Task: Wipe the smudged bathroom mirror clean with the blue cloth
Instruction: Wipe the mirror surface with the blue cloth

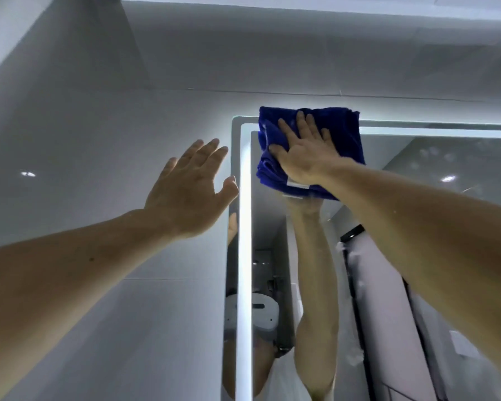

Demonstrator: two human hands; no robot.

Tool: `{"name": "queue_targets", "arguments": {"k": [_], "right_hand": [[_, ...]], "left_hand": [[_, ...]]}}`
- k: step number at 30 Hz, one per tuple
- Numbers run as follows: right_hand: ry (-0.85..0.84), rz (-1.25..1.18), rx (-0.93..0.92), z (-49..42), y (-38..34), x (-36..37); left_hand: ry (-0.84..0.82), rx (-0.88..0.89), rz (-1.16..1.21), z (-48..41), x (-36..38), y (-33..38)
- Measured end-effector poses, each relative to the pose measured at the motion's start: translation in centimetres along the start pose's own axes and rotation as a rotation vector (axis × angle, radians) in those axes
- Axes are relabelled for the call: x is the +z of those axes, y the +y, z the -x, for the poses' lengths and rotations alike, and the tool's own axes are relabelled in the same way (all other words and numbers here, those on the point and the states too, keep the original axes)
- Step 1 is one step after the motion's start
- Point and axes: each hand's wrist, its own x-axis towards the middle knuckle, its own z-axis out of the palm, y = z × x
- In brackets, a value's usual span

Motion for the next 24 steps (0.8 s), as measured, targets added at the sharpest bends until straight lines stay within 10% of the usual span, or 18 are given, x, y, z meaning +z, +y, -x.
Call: {"name": "queue_targets", "arguments": {"k": [17,24], "right_hand": [[0.04,0.054,-0.224,18.6,-1.8,6.7],[0.045,0.092,-0.077,8.2,1.3,2.6]], "left_hand": [[-0.053,0.011,0.098,2.5,0.8,2.5],[-0.076,0.013,0.038,2.9,-0.2,2.5]]}}
